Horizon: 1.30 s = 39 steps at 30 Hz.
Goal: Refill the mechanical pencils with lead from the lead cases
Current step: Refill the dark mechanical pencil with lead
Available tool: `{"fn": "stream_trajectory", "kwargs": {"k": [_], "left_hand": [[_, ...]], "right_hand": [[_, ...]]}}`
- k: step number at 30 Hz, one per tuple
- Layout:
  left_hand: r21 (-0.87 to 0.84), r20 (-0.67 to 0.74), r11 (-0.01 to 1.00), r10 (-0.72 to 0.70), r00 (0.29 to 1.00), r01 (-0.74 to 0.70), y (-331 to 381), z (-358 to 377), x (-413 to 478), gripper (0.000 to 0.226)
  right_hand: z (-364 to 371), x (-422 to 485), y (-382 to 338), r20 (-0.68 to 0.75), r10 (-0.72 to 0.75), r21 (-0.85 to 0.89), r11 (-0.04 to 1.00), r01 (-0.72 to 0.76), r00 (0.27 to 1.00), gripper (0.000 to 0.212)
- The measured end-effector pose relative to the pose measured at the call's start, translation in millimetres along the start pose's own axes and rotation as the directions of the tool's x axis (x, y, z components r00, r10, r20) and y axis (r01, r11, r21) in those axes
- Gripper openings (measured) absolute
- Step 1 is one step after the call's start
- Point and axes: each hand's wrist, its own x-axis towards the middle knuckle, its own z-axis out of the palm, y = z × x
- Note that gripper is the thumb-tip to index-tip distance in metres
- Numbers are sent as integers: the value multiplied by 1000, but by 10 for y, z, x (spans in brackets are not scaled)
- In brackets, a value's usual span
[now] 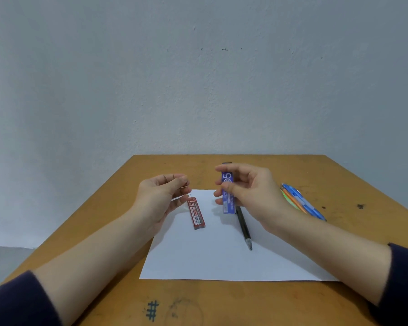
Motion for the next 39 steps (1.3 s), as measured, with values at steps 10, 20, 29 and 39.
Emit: {"fn": "stream_trajectory", "kwargs": {"k": [10, 20, 29, 39], "left_hand": [[65, -22, 996, 66, 998, -64, -12, -19, 32, 6], [83, 5, 993, 90, 996, -90, -17, -30, 28, 6], [80, 11, 993, 85, 996, -86, -14, -26, 5, 7], [82, 26, 994, 77, 997, -79, -23, -28, 4, 7]], "right_hand": [[120, -65, 87, 109, 72, -654, 756, 16, 991, 55], [265, -142, 84, 298, 222, -890, 416, 186, 929, 58], [280, -177, 99, 368, 251, -909, 301, 289, 895, 47], [200, -139, 150, 374, 191, -918, 217, 332, 908, 42]]}}
